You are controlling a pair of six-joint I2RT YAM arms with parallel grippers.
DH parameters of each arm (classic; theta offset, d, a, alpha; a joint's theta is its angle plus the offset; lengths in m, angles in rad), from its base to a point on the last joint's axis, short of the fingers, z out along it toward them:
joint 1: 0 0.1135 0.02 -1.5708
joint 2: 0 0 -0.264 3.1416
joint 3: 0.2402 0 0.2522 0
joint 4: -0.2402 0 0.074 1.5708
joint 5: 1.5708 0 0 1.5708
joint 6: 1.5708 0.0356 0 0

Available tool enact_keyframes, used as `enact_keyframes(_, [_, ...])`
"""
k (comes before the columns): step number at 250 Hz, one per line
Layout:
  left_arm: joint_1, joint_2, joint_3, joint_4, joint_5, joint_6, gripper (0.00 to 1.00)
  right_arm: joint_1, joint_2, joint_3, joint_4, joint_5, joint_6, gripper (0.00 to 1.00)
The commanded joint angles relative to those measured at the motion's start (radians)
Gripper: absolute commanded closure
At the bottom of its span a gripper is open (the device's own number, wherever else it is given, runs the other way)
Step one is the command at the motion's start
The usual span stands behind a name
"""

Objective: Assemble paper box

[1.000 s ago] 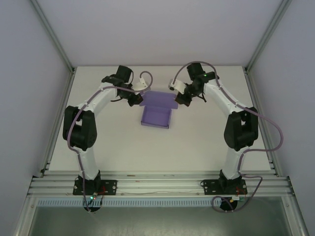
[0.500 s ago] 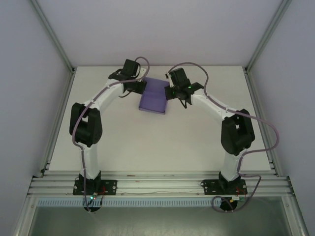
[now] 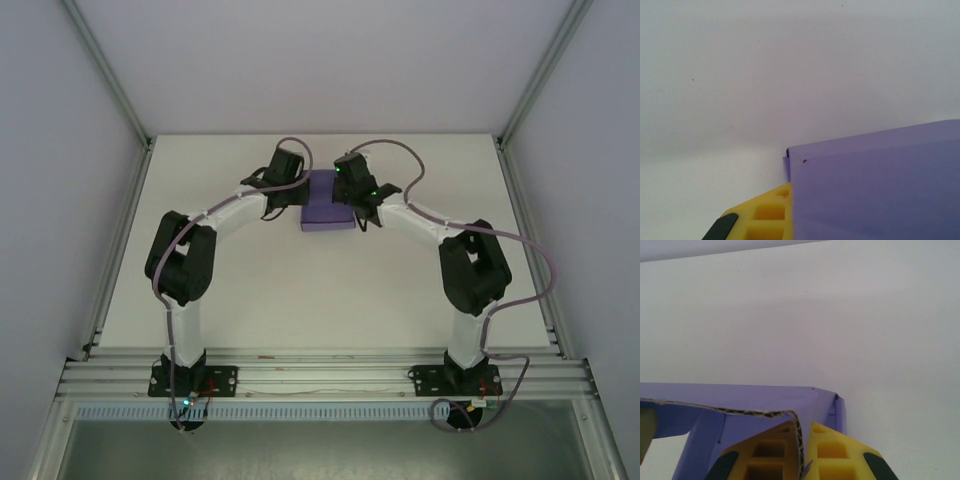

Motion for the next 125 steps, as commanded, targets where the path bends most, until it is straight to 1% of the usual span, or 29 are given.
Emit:
enact_keyframes(1, [-0.058, -0.028, -0.013, 0.083, 0.097, -0.077, 1.00, 0.076, -0.002, -0.042, 0.059, -0.058, -0.014, 1.00])
enact_keyframes(20, [-0.058, -0.037, 0.008, 0.082, 0.122, -0.111, 1.00, 0.086, -0.005, -0.058, 0.062, -0.075, -0.025, 1.00])
enact_keyframes(43, [-0.057, -0.042, 0.054, 0.054, 0.130, -0.109, 1.00, 0.088, -0.023, -0.095, 0.076, -0.070, -0.025, 1.00])
enact_keyframes(62, [-0.060, -0.048, 0.052, 0.066, 0.127, -0.097, 1.00, 0.089, -0.042, -0.126, 0.101, -0.079, -0.034, 1.00])
enact_keyframes(88, [-0.076, -0.050, -0.009, 0.113, 0.097, -0.056, 1.00, 0.088, -0.054, -0.156, 0.127, -0.084, -0.045, 1.00])
enact_keyframes(99, [-0.086, -0.049, -0.056, 0.143, 0.086, -0.029, 1.00, 0.088, -0.055, -0.170, 0.135, -0.079, -0.056, 1.00])
enact_keyframes(103, [-0.090, -0.077, -0.077, 0.155, 0.078, -0.021, 1.00, 0.088, -0.057, -0.175, 0.139, -0.076, -0.059, 1.00])
enact_keyframes(125, [-0.102, -0.108, -0.195, 0.218, 0.058, 0.001, 1.00, 0.090, -0.063, -0.227, 0.174, -0.064, -0.097, 1.00])
